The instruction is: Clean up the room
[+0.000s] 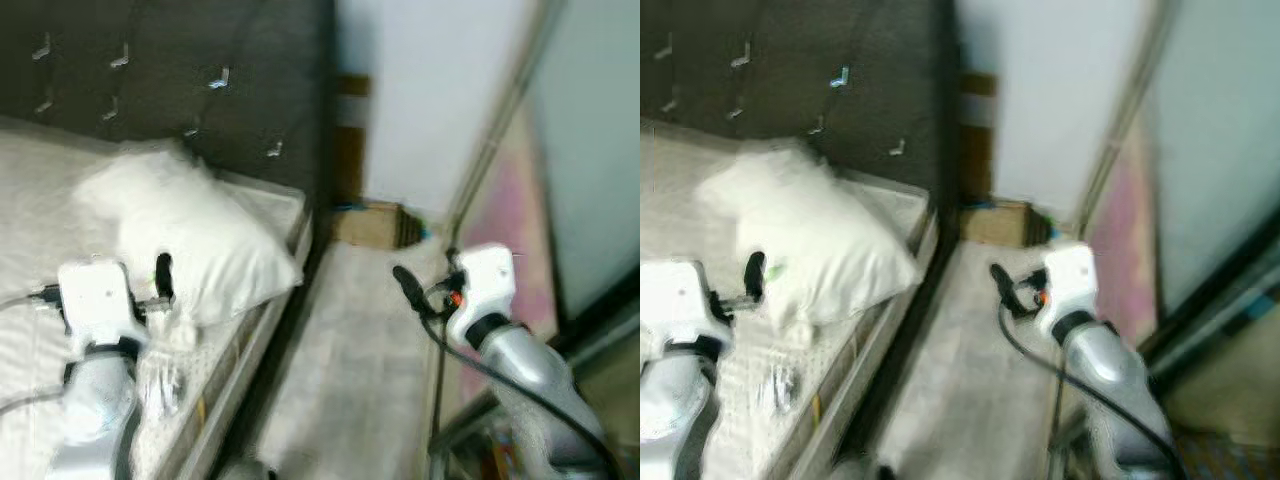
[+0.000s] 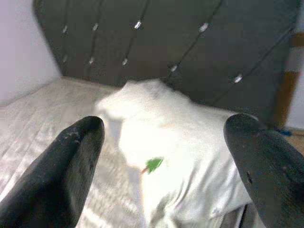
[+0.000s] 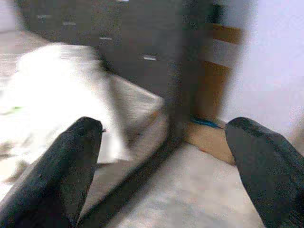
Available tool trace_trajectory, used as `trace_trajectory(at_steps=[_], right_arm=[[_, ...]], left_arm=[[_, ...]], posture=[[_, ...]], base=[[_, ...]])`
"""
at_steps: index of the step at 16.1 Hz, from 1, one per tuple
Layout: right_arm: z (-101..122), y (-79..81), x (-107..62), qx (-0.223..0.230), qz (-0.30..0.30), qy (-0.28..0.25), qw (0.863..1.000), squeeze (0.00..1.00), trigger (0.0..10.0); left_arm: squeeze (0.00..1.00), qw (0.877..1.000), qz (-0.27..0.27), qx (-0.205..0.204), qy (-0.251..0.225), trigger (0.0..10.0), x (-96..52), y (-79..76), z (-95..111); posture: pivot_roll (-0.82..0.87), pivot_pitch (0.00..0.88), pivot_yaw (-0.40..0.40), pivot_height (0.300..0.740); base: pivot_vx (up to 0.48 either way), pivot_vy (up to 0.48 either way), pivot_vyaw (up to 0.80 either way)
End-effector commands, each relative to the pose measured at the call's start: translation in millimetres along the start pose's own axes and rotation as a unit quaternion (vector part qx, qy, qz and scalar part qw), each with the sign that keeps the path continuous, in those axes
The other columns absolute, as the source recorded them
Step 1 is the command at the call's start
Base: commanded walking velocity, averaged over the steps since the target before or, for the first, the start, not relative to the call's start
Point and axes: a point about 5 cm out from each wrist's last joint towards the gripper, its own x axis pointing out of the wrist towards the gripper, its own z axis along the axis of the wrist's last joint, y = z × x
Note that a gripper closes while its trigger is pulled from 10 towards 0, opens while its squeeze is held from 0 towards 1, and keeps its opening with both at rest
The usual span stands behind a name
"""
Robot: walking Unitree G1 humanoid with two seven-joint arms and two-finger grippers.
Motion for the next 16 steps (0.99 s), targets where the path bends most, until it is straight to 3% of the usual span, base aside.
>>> trace_trajectory(at_steps=[1,7,16], right_arm=[[1.1,-4.3,-3.8,0.000,-0.002,-0.001,1.000,0.00,10.0],[7.0,-7.2,-0.9,-0.016,0.001,-0.016,1.000,0.00,10.0],[7.7,-7.8,5.7,-0.016,-0.004,-0.022,1.000,0.00,10.0]], left_arm=[[0.00,1.000,-0.013,-0.007,-0.008,10.0,-0.9,-2.8,4.0],[0.00,0.999,-0.020,-0.023,-0.026,10.0,-3.3,-6.4,9.1],[0.00,0.999,0.002,-0.005,-0.042,10.0,0.2,-0.2,9.1]], posture=[[0.02,0.000,-0.027,0.740],[0.02,0.000,-0.024,0.740],[0.02,0.000,-0.028,0.740]], base=[[0.000,0.000,0.80],[0.000,0.000,0.79],[0.000,0.000,0.78]])
